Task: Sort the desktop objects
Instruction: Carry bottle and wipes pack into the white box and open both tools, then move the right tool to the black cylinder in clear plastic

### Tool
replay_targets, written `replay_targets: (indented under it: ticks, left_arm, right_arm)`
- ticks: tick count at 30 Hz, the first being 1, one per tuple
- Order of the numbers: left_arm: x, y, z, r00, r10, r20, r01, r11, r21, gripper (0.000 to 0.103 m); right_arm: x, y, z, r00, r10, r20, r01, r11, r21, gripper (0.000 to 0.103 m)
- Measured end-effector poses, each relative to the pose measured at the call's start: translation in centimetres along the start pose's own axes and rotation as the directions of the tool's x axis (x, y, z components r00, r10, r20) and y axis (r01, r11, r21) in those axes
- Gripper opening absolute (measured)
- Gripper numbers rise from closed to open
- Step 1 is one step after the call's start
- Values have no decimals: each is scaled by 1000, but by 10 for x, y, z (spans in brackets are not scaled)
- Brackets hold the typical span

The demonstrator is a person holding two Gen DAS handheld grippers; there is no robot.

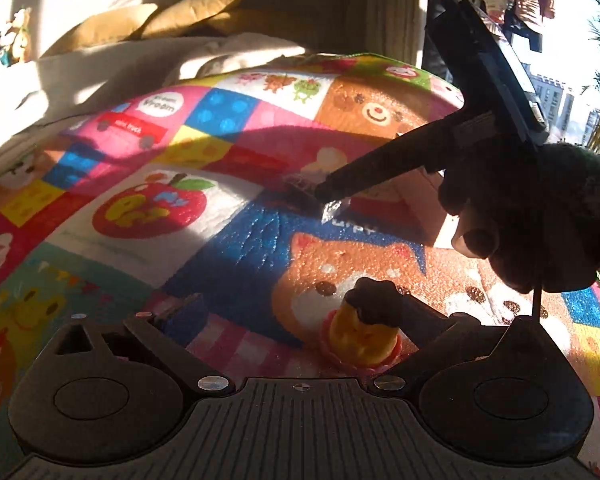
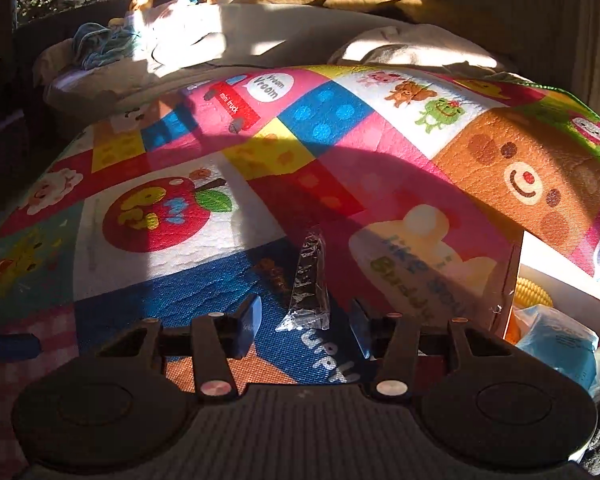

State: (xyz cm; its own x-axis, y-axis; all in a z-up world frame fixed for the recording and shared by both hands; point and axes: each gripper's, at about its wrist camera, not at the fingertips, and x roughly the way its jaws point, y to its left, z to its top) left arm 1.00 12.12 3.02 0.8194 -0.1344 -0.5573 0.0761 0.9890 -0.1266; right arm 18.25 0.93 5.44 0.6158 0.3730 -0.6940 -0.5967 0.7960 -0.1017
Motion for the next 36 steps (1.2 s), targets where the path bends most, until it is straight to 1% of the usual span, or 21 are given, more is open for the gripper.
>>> replay_targets:
  ticks: [3, 4, 5, 6, 7, 10, 13, 14, 16, 20, 22, 24, 26, 27, 29, 30, 31, 32, 33, 35, 36]
  left_arm:
    - [-3, 5, -4, 1000, -27, -10, 27, 1000, -9, 103]
    - [-3, 4, -6, 999, -30, -14, 30, 1000, -8, 103]
    - [-3, 4, -8, 999, -36, -16, 36, 999, -7, 103]
    - [-3, 3, -9, 999, -43, -18, 43, 999, -6, 103]
    - [-3, 1, -10, 998, -52, -20, 52, 999, -4, 103]
    - [-3, -9, -12, 997, -67, -24, 68, 998, 18, 103]
    - [-4, -19, -14, 996, -92, -21, 92, 995, 30, 103]
    - [-4, -24, -15, 996, -89, -22, 89, 995, 36, 103]
    - [-1, -32, -16, 999, -51, -18, 52, 997, 64, 103]
    - [1, -40, -15, 1000, -19, -19, 20, 998, 57, 103]
    - [2, -43, -14, 1000, 2, -16, -1, 999, 46, 103]
    - [3, -48, -15, 1000, 14, -20, -13, 999, 40, 103]
    - [6, -54, -16, 999, 19, -28, -18, 999, 45, 103]
    - [7, -57, -17, 999, 26, -33, -24, 998, 52, 103]
    - [8, -64, -19, 999, 36, -40, -33, 997, 74, 103]
    - [8, -66, -20, 998, 40, -41, -37, 996, 81, 103]
    - [8, -69, -20, 998, 43, -42, -39, 995, 87, 103]
    - [7, -70, -20, 998, 44, -42, -40, 995, 90, 103]
    - [7, -72, -21, 998, 46, -41, -42, 995, 95, 103]
    - [10, -74, -21, 997, 65, -44, -60, 992, 108, 103]
    - [12, -74, -21, 996, 75, -47, -70, 992, 109, 103]
  right_arm:
    - [28, 5, 3, 998, -48, -33, 48, 999, -9, 49]
    - [36, 4, 3, 997, -54, -53, 54, 999, -6, 46]
    - [39, 3, 1, 996, -57, -66, 57, 998, -5, 41]
    - [42, 3, -1, 995, -48, -85, 47, 999, -10, 26]
    - [37, 3, -3, 996, -34, -82, 33, 999, -12, 24]
    - [5, 6, -14, 999, 0, -50, -2, 999, -34, 23]
    - [-53, 7, -37, 999, 36, 9, -36, 997, -64, 22]
    - [-71, 6, -47, 999, 41, 21, -40, 997, -71, 22]
    - [-105, -1, -71, 998, 58, 30, -56, 997, -59, 22]
    - [-155, -21, -120, 999, 42, 20, -42, 999, 2, 22]
    - [-178, -31, -149, 998, 62, 7, -62, 997, 42, 22]
    - [-192, -35, -173, 997, 82, -8, -81, 996, 45, 22]
    - [-201, -40, -193, 998, 60, -22, -59, 997, 40, 23]
    - [-201, -43, -198, 999, 37, -26, -36, 998, 42, 24]
    - [-200, -51, -211, 997, -78, -15, 79, 996, 42, 30]
    - [-198, -54, -217, 985, -170, -3, 170, 985, 33, 38]
    - [-197, -57, -221, 973, -230, 5, 230, 973, 37, 46]
    - [-199, -61, -225, 965, -262, 14, 261, 963, 59, 51]
    - [-201, -66, -228, 965, -260, 21, 256, 961, 105, 56]
    - [-207, -71, -232, 978, -204, 48, 191, 962, 194, 62]
    - [-210, -72, -235, 982, -175, 68, 155, 960, 235, 70]
